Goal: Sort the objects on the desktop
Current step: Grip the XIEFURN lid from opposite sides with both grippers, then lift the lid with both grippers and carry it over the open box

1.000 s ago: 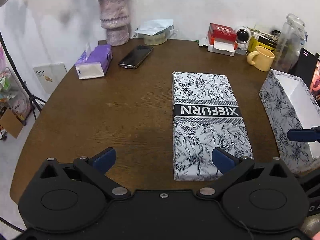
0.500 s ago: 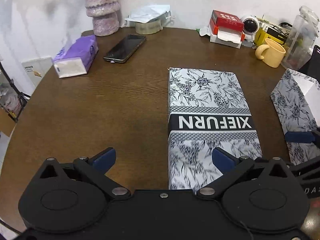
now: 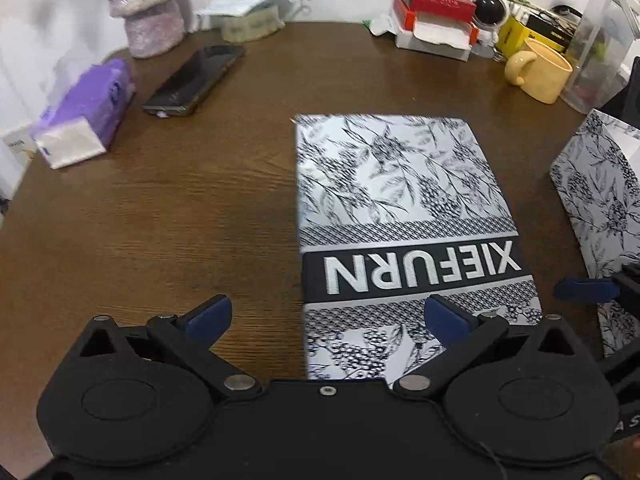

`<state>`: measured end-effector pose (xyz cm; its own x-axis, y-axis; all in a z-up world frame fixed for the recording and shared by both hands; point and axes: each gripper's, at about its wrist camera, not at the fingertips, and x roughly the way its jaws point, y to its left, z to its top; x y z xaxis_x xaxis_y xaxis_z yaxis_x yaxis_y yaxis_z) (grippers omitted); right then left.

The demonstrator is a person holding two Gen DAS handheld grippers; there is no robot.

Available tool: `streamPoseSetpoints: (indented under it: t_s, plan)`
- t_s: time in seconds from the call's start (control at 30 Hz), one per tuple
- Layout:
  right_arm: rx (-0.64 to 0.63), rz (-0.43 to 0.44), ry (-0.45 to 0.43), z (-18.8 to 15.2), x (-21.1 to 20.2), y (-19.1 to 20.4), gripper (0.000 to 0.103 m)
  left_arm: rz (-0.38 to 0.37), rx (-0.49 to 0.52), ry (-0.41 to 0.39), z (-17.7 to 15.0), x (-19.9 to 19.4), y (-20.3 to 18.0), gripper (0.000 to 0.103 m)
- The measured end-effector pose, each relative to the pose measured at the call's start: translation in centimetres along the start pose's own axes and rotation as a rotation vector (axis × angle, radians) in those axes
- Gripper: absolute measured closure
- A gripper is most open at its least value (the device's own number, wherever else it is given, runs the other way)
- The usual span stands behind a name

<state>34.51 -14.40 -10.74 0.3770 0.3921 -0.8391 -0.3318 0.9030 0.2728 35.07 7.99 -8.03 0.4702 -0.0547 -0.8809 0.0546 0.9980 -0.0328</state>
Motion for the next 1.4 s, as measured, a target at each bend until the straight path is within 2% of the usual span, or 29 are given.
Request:
streamPoseSetpoints:
  t_s: [0.37, 0.63, 1.03, 1.3, 1.4]
  plan:
    - [0.081, 0.049, 0.005, 0.5, 1.6, -0.6, 0.0, -0.108, -0.046, 0.013, 0.0, 2.0, 0.2, 0.0]
    - [0.026, 0.079, -0.012, 0.3, 2.2, 0.7, 0.0, -0.21, -0.171, 0.053, -0.4, 3.2, 1.0, 0.0]
    - [0.041, 0.063, -0.037, 0.2, 2.1, 1.1, 0.0, -0.173, -0.2, 0.011, -1.1, 2.8, 0.3, 0.0]
    - [-0.01, 0.108, -0.052, -1.1, 1.3, 1.1, 0.0, -0.151, -0.197, 0.005, -2.2, 1.5, -0.3, 0.0]
    - [-0.019, 0.114, -0.081, -1.5, 0.2, 1.8, 0.0, -0.143, -0.209, -0.02, -2.7, 0.3, -0.2, 0.0]
